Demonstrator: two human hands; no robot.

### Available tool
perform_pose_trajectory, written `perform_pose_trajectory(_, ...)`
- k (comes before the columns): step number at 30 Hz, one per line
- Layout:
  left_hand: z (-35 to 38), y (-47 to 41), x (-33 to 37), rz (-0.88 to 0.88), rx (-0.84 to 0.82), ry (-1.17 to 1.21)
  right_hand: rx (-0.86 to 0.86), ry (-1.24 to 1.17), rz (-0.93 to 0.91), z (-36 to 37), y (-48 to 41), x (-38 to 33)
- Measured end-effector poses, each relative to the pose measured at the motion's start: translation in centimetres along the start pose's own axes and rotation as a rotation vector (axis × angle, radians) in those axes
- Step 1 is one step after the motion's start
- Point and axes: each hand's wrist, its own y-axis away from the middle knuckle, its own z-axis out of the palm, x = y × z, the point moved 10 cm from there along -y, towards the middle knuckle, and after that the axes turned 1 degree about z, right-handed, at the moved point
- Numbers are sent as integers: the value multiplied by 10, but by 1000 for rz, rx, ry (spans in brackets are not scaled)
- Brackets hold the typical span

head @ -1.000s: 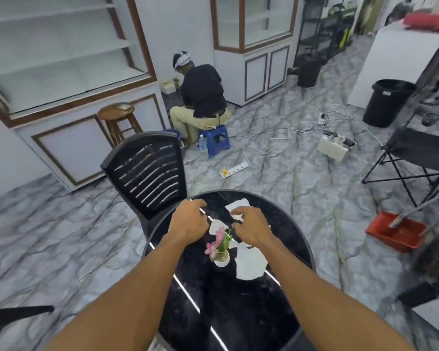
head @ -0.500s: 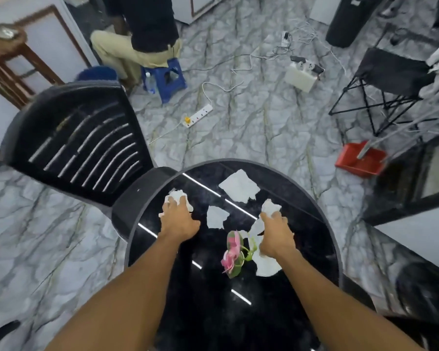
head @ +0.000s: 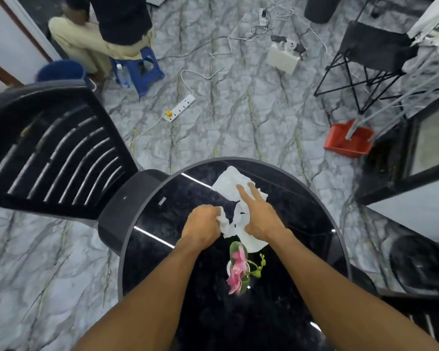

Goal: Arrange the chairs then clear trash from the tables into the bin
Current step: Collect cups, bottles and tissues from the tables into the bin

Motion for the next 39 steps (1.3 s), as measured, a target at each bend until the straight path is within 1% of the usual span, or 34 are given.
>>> perform_pose_trajectory(2,-12,-17,7,57,35,11,-45,27,-25,0,-10,-3)
perform_pose_trajectory(5,-7,-44,12,56,-90,-82,-89,64,-38,1,-21,-3)
perform_pose_trajectory(7,0,-53,22,112,-153,-150,-56,36,-55,0,-22,-2)
perform_pose_trajectory(8,6,-54,27,159,-175,-165,-24,-12,-47,-1,-20,0)
perform_pose_trajectory(10,12,-51,33,201,-176,-96,30,-159,3,-2,-14,8)
perform_pose_trajectory(12,14,-46,35,189,-166,-28,70,-268,46,-1,-8,15)
perform_pose_trajectory(16,12,-41,45,138,-194,12,183,-473,115,-14,3,26)
perform_pose_trajectory(20,-3,-42,82,200,-163,79,299,-635,162,-44,20,46)
perform_pose_trajectory(22,-10,-39,109,246,-158,78,355,-703,193,-63,35,61)
perform_pose_trajectory(26,-19,-25,175,341,-155,45,461,-913,240,-95,80,98)
perform_pose_trajectory(30,-6,8,258,455,-206,26,528,-921,235,-119,155,139)
perform_pose_trajectory(34,33,63,349,581,-250,7,666,-973,297,-128,256,203)
perform_pose_trajectory(39,108,155,472,757,-279,10,862,-1081,361,-120,409,292)
